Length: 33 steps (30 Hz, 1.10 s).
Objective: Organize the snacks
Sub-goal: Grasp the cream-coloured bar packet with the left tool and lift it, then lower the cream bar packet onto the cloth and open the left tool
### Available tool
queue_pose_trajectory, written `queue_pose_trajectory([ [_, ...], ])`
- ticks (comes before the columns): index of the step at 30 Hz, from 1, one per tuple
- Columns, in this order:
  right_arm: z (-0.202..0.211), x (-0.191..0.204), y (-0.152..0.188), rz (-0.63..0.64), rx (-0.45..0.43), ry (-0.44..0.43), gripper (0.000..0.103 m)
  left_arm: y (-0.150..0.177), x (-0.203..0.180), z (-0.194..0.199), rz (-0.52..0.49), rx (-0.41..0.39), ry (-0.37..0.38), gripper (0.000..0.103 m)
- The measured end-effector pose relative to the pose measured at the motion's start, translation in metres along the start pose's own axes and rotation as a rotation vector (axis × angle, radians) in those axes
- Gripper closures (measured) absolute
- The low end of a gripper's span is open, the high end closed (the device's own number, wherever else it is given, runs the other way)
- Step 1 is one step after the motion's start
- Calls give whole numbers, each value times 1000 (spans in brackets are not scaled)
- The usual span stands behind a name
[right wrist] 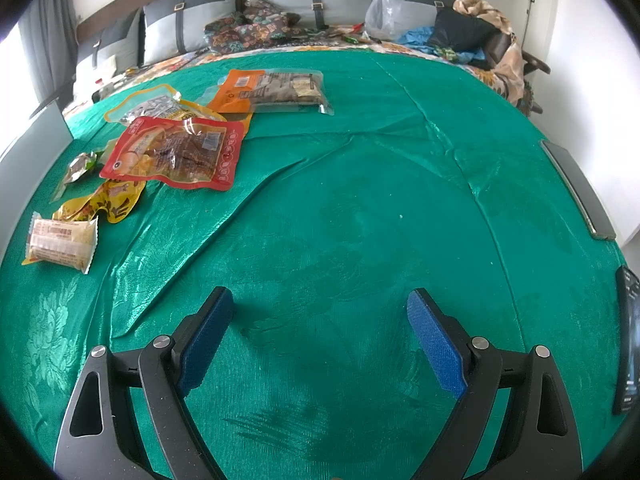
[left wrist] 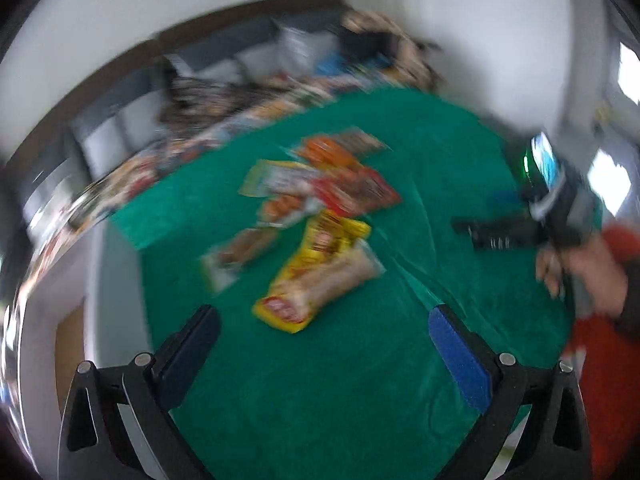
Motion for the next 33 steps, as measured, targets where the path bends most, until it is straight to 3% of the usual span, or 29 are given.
queue_pose_trajectory([
  [3,0,0,0,0,0,0,12,-10,0,-44,-29,88,26,3],
  [7,0,0,0,0,0,0,12,-18,4,-95,-89,208,21,20],
  [10,0,0,0,-1,1,0,12,-16,5,-122,-140,282,5,25],
  [13,0,-1,0,-1,1,0,12,-12,9,-137,-152,316,3,45],
  [14,0,0,0,-1,1,0,12,-11,10,-135,-148,306,-11,59],
  [16,0,0,0,-1,1,0,12,-9,18,-127,-83,280,-24,73],
  [19,0,0,0,-1,1,0,12,3,30,-109,96,240,55,74],
  [23,0,0,0,-1,2,0,12,48,44,-71,364,168,81,74],
  [26,0,0,0,-1,2,0,12,91,56,-43,559,103,56,74],
  [31,0,0,0,-1,2,0,12,136,78,-24,723,16,-43,72],
  [32,0,0,0,-1,2,0,12,137,81,-23,724,-14,-50,64],
  [33,0,0,0,-1,2,0,12,136,82,-24,716,-25,-54,62],
])
Point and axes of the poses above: each gripper's, at about its wrist camera, not at the fingertips, and z roughly against the way its jaws point, x to its left, y to its underside, the point moved 4 cm from there along -z, roughly the way its jaws point, and after that the axes turned 12 degrees about y, right-handed, at the moved point
